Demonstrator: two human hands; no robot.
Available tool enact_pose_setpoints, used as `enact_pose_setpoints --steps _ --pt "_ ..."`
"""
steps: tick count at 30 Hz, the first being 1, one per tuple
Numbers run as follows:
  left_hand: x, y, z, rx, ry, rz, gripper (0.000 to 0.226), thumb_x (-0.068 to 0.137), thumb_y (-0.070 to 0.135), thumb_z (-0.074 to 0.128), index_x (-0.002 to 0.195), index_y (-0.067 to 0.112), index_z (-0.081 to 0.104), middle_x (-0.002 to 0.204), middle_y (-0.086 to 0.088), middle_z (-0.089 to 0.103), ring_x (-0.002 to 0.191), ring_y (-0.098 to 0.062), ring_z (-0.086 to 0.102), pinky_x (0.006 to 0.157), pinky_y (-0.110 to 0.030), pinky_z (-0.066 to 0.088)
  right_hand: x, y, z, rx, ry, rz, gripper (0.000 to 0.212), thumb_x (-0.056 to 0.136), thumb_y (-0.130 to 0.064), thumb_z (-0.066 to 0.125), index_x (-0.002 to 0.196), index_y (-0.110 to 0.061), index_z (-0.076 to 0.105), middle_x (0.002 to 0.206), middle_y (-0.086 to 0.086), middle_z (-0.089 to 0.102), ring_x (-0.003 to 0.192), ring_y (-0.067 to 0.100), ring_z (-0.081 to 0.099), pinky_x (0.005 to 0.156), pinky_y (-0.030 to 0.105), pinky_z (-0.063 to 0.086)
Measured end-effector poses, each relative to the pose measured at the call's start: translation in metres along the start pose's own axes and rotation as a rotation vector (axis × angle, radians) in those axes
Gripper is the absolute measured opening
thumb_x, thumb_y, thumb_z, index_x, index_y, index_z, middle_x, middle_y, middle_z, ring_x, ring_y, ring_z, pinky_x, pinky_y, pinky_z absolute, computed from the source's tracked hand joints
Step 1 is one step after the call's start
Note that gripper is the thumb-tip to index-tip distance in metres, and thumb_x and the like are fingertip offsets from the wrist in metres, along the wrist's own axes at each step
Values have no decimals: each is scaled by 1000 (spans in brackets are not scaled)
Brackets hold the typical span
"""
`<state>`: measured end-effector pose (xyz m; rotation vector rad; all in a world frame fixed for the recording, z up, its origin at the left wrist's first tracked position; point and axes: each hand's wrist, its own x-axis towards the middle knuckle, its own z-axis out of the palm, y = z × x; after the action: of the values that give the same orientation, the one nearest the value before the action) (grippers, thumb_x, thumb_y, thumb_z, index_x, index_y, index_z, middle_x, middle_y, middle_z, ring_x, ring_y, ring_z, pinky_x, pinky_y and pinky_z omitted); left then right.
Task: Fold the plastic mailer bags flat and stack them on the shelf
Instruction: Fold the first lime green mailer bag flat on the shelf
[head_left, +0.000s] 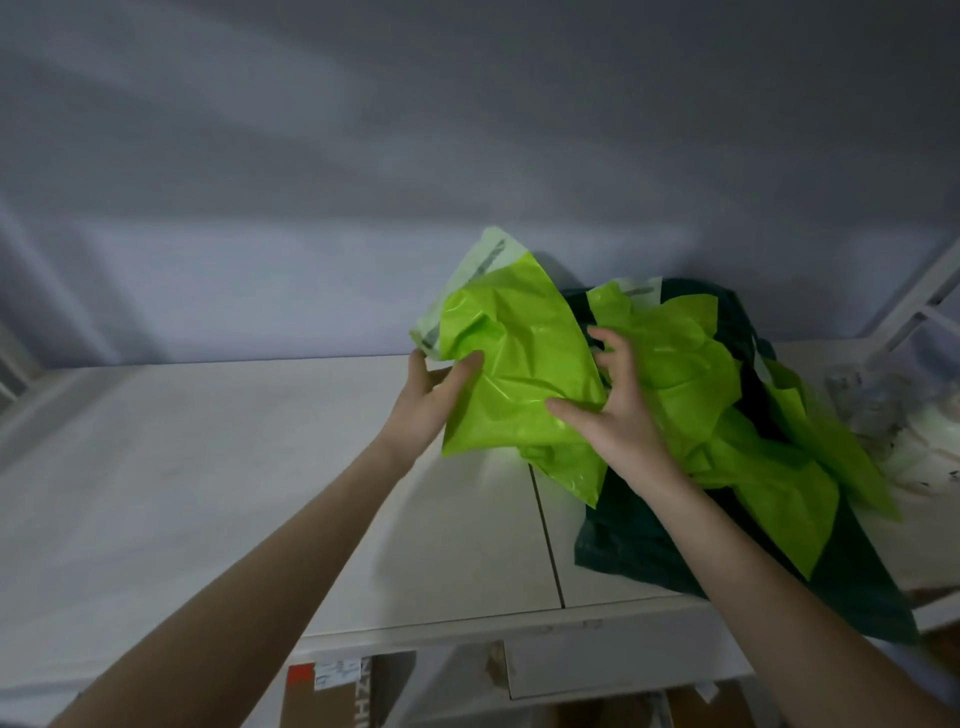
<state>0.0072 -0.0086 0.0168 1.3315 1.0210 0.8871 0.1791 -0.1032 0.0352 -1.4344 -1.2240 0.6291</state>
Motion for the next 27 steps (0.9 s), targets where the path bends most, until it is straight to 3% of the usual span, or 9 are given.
enact_pose_setpoints --steps 2,5,8,11,15,18,21,27 --pt "-1 5 -12 -62 -1 31 47 87 33 63 127 26 39 107 5 64 88 1 65 68 -14 52 -1 -3 10 -2 -37 17 75 76 -6 74 133 -29 30 108 -14 45 99 1 52 77 18 48" --pt "-6 7 -33 -25 9 76 58 82 31 72 129 26 39 118 5 59 105 -4 59 74 -14 50 -3 -4 27 -34 -94 54 79 76 -7 74 136 -28 28 114 -4 49 103 11 55 85 25 47" --pt "-15 3 -60 18 27 95 61 82 22 72 134 24 39 120 8 56 98 7 55 64 -4 46 -3 -4 50 -101 -158 94 79 76 -15 76 137 -29 27 119 2 47 108 15 52 91 32 46" --pt "-23 -2 -90 16 -5 68 66 79 19 74 135 25 40 121 9 59 98 5 59 64 -7 49 -6 -7 78 -96 -177 136 67 82 -26 70 135 -30 30 110 -5 45 98 11 54 85 29 46" --pt "-29 -10 -130 72 -40 18 65 76 19 76 132 26 45 120 8 62 106 -6 61 74 -15 52 -12 -3 122 -58 -145 191 56 86 -31 65 132 -26 33 99 -17 46 101 15 54 83 26 42" --pt "-35 -20 -156 103 -97 -15 70 73 17 79 133 25 44 121 5 61 108 -10 60 82 -21 52 -16 2 150 -78 -122 254 45 88 -37 60 125 -28 36 94 -8 52 86 14 57 75 26 45" --pt "-42 -34 -172 162 -135 -74 78 72 17 76 138 25 37 123 3 57 109 -12 57 82 -22 49 -24 9 172 -94 -127 321 42 91 -36 56 127 -23 39 92 -4 54 85 19 59 81 39 49" --pt "-48 -64 -193 125 -159 -157 51 90 20 60 136 26 39 123 2 59 104 -7 59 76 -15 47 -42 22 204 -176 -95 381 33 94 -21 52 125 -12 45 77 -3 52 79 26 57 75 42 50"
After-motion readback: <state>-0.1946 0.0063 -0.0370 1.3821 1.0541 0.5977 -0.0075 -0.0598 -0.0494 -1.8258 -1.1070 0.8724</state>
